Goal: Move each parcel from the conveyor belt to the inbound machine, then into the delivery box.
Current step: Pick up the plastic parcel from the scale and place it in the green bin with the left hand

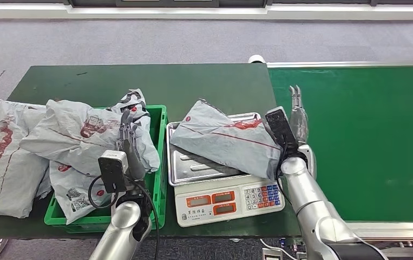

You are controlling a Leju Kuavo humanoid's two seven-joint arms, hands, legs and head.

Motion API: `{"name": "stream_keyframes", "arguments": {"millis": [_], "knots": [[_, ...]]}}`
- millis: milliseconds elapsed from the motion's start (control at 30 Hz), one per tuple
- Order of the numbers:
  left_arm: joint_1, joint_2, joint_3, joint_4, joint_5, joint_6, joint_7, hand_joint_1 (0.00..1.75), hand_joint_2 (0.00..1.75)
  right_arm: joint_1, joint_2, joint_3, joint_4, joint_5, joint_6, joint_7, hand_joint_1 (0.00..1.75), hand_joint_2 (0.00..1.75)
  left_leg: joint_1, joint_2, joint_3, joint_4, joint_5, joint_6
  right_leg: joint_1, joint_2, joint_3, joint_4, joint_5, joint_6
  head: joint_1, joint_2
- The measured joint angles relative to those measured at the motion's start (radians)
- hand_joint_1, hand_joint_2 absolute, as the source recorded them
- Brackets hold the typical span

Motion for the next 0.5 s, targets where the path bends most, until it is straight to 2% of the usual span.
{"name": "stream_keyframes", "arguments": {"millis": [167, 267, 367, 500], "knots": [[0.0, 0.0, -0.001, 0.001, -0.001, 0.001, 0.0, 0.0, 0.0, 0.01, 0.006, 0.0, -0.004, -0.002, 0.009, -0.008, 0.0, 1.75, 0.0, 0.0, 0.0, 0.0, 0.0, 0.0, 0.0, 0.0, 0.0, 0.0, 0.0, 0.0, 0.0, 0.0], [0.009, 0.002, -0.001, -0.009, -0.017, 0.001, -0.002, 0.0, 0.0, 0.06, 0.01, 0.012, -0.078, -0.043, 0.073, -0.046, 0.0, 1.75, 0.0, -0.001, 0.0, 0.0, 0.0, 0.0, 0.0, -0.001, 0.0, 0.0, 0.0, 0.0, 0.0, 0.0], [0.043, 0.012, 0.0, -0.041, -0.048, -0.02, 0.003, 0.0, 0.0, 0.211, 0.013, 0.056, -0.303, -0.122, 0.151, -0.065, 0.0, 1.75, 0.0, -0.003, 0.0, 0.0, -0.001, 0.0, 0.0, -0.003, 0.0, 0.0, -0.002, 0.0, 0.0, 0.0], [0.1, 0.031, 0.005, -0.097, -0.079, -0.097, 0.016, 0.0, 0.0, 0.485, -0.002, 0.133, -0.7, -0.227, 0.194, -0.072, 0.0, 1.75, 0.0, -0.006, -0.001, -0.001, -0.004, -0.001, 0.0, -0.006, 0.0, 0.0, -0.007, -0.001, 0.0, 0.0]]}}
